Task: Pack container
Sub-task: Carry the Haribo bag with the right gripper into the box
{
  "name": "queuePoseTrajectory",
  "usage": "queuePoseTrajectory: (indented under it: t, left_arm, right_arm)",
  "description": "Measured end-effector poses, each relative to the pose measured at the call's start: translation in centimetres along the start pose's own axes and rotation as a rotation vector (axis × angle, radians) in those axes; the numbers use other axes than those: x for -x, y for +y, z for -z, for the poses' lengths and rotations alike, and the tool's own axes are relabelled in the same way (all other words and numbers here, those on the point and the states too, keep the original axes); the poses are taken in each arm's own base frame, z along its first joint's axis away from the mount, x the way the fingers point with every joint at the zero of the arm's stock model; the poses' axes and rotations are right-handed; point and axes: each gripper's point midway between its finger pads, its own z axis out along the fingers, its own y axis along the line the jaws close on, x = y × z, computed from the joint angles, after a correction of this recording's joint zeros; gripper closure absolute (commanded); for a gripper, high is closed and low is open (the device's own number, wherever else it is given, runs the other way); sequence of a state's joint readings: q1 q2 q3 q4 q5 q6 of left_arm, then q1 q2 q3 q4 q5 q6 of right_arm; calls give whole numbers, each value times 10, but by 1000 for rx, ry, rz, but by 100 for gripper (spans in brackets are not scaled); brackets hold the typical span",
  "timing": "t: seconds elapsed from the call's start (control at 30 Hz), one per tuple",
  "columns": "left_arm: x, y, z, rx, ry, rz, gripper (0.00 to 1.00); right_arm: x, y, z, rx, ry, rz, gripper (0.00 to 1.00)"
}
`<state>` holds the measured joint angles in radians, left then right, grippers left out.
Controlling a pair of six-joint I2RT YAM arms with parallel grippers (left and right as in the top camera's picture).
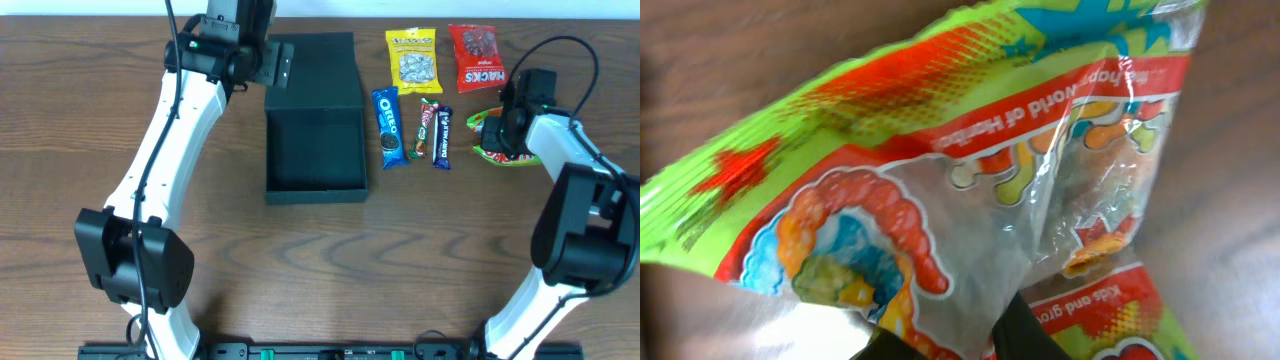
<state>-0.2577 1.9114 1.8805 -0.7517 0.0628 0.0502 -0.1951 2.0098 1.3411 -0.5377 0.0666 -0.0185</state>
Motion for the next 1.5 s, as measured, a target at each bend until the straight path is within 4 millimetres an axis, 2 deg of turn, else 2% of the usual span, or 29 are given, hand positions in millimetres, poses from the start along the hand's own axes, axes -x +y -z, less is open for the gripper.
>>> queuePoseTrajectory:
  t: [0.07,0.13,0.2,0.3,0.4,0.57,0.7,0.8,0.93,1.07,1.17,1.2,1.27,1.37,1.5]
  left_arm:
    - [10,4,10,25,-33,-4,5]
    - [21,10,27,59,-74,-5,5]
    - [28,14,44,83,-108,-3,5]
    - [34,23,70,114,-147,8,5]
    - [35,37,89,145,-169,34,5]
    - [31,66,99,196,-160,78,5]
    - [27,83,101,224,-153,124,5]
    - [25,90,102,236,-151,145,5]
    - [24,94,102,242,-149,163,5]
    - [24,94,102,241,-149,167,5]
    - [23,94,102,241,-147,167,5]
    - [23,94,102,241,-146,167,5]
    - [23,94,102,241,-146,167,5]
    - [23,94,102,241,-146,167,5]
    - [22,94,102,241,-141,167,5]
  right_arm:
    - [5,1,22,12,-11,0,96]
    - [24,6,57,31,-86,-2,97]
    - [42,21,96,74,-177,2,97]
    - [56,63,144,173,-279,24,97]
    - [54,119,169,287,-307,57,99]
    - [26,218,177,433,-274,154,98]
    - [-1,279,190,472,-284,214,99]
    - [-18,307,190,464,-277,214,99]
    - [-39,335,172,442,-244,189,98]
    - [-58,349,150,407,-196,158,99]
    - [-65,354,140,396,-169,115,99]
    - [-65,355,139,396,-168,95,93]
    - [-65,356,137,398,-167,66,53]
    - [-64,360,138,407,-173,55,1]
    - [-67,368,144,430,-185,102,1]
